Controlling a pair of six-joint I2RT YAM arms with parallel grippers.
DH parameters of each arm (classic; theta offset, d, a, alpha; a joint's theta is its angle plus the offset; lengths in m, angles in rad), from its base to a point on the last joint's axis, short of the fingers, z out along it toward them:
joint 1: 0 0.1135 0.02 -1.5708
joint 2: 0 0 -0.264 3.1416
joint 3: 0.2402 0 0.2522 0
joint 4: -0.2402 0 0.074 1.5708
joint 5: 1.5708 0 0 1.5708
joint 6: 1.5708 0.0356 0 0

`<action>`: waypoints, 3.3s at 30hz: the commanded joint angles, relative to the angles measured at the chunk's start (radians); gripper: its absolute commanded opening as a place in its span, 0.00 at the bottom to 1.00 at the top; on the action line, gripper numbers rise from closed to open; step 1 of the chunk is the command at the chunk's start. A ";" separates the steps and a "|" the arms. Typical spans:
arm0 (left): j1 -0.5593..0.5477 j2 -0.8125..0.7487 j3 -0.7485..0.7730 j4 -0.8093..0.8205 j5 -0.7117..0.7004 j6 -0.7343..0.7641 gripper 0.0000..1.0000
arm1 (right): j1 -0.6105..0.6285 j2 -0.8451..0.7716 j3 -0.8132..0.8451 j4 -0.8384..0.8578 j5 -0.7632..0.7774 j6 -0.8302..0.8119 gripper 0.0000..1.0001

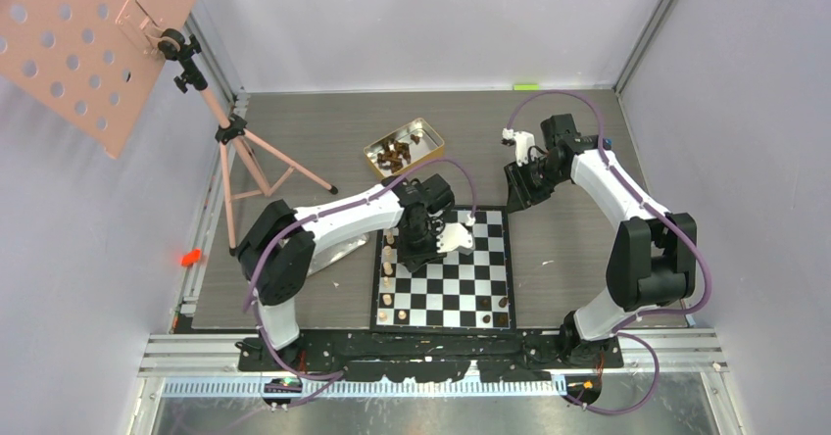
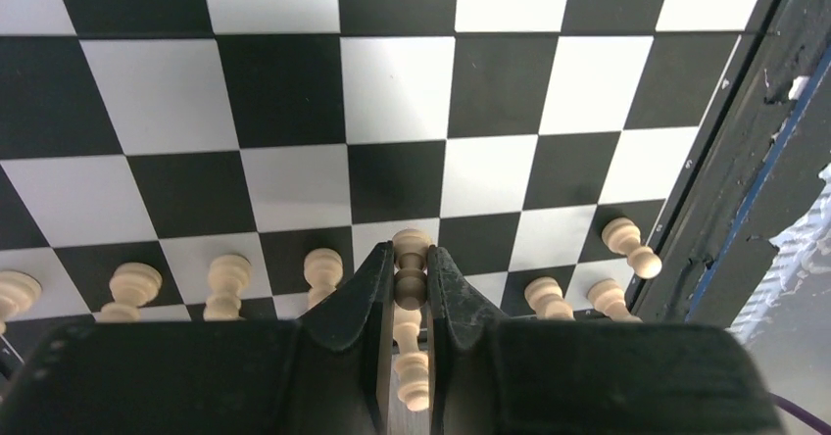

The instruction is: Set up the chess pieces on the board

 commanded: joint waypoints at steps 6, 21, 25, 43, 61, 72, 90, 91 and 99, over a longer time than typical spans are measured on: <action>0.002 -0.062 -0.070 0.015 -0.035 0.020 0.03 | -0.003 0.001 0.020 -0.007 -0.018 0.003 0.38; 0.003 -0.038 -0.075 0.039 -0.049 0.016 0.08 | -0.003 0.005 0.019 -0.009 -0.020 0.001 0.38; 0.003 -0.034 -0.078 0.044 -0.053 0.014 0.11 | -0.002 0.005 0.020 -0.012 -0.020 0.000 0.38; 0.003 -0.033 -0.083 0.038 -0.060 0.017 0.26 | -0.003 0.015 0.025 -0.016 -0.023 -0.002 0.38; 0.014 -0.141 -0.048 0.047 -0.062 -0.015 0.40 | -0.003 0.020 0.024 -0.018 -0.022 -0.003 0.38; 0.196 -0.338 -0.120 0.083 -0.081 -0.049 0.56 | -0.002 0.022 0.025 -0.019 -0.022 -0.003 0.38; 0.587 -0.375 -0.419 0.431 -0.477 -0.145 0.69 | -0.002 0.042 0.029 -0.025 -0.023 -0.011 0.39; 0.590 -0.364 -0.426 0.451 -0.493 -0.149 0.68 | -0.002 0.043 0.030 -0.025 -0.024 -0.011 0.38; 0.593 -0.278 -0.443 0.541 -0.573 -0.166 0.58 | -0.003 0.048 0.030 -0.028 -0.026 -0.014 0.38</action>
